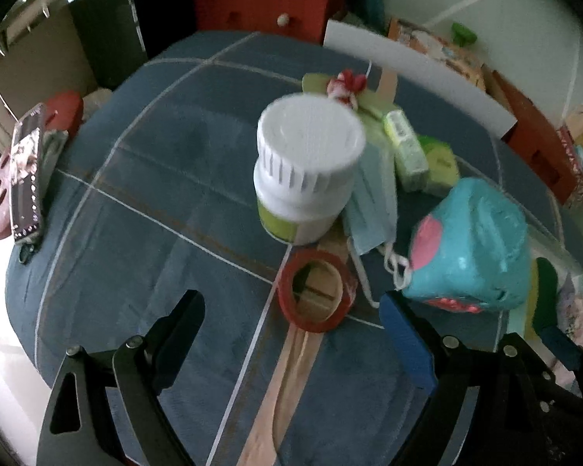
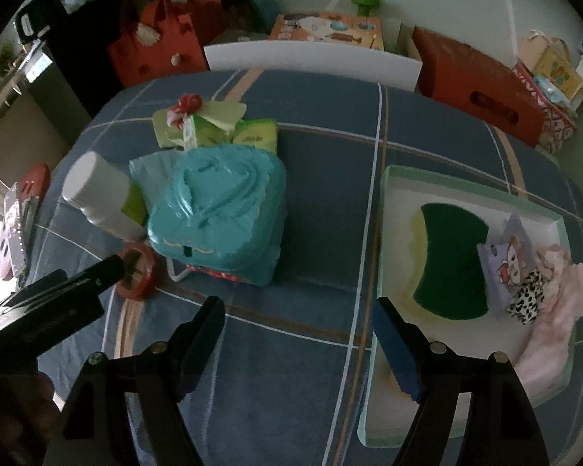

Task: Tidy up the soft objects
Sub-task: 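Move the left tool to the red tape roll while the right tool returns to the pile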

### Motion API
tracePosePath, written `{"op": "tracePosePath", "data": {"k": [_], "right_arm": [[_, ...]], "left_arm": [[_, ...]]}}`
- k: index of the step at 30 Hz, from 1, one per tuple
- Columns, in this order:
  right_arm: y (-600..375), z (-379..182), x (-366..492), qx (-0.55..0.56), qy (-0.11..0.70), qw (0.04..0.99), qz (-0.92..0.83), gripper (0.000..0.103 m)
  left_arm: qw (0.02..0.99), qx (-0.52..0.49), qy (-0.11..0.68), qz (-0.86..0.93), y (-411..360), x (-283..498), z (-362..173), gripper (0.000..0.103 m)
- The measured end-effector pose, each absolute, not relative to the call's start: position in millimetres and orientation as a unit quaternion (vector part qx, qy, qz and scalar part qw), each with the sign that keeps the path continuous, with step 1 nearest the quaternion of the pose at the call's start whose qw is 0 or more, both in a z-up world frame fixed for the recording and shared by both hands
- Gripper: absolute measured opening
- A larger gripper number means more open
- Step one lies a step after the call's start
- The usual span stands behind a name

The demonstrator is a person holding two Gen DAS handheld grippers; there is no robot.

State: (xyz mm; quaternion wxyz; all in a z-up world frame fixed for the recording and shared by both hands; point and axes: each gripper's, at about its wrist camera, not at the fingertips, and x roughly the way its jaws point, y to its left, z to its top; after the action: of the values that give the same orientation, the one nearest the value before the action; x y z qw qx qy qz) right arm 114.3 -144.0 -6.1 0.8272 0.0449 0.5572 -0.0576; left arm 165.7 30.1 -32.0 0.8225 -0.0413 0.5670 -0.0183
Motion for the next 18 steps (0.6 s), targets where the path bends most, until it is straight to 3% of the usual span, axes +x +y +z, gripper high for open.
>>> {"op": "tracePosePath", "data": {"k": [9, 15, 18], "right_arm": [[-153, -10, 115, 0.050, 0.564, 0.822, -0.063, 0.081], [-153, -12, 116, 0.051, 0.567, 0.820, -0.063, 0.081], [-153, -12, 116, 0.051, 0.566, 0.820, -0.064, 0.081]], "left_arm": [[0.795, -0.037, 0.605, -0.018, 21, 178, -64, 0.090], [0.795, -0.045, 0.605, -0.023, 18, 181, -67, 0.082], [0.792, -0.056, 0.607, -0.031, 21, 188, -69, 0.072]]}}
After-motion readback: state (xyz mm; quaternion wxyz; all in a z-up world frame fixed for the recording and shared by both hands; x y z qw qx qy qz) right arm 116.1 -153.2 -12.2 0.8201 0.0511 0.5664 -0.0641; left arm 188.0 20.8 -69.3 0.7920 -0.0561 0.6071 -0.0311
